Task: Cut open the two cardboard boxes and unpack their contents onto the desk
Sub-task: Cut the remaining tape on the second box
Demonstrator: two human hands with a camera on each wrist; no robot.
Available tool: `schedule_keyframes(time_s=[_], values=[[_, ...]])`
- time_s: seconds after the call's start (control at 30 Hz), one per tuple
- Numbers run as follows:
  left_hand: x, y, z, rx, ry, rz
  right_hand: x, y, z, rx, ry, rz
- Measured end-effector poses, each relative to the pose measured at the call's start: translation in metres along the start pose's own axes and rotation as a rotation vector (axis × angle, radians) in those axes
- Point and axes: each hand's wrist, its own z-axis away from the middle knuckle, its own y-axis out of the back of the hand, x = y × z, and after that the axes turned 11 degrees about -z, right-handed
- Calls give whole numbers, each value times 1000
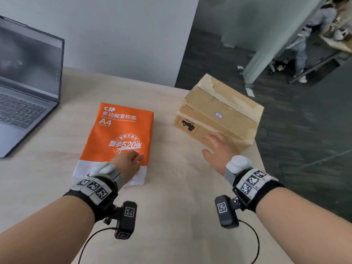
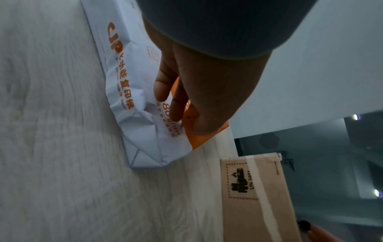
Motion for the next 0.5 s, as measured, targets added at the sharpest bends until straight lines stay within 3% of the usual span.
schedule_keyframes(time_s=[0.1, 0.27, 0.5], values=[[6, 2, 9, 5, -28, 115, 10, 29, -50, 92, -68, 160], [18, 9, 22, 55, -55, 223, 50, 29, -110, -39, -319, 156], [30, 29, 23, 32, -74, 279, 55, 21, -85, -113, -296, 181]])
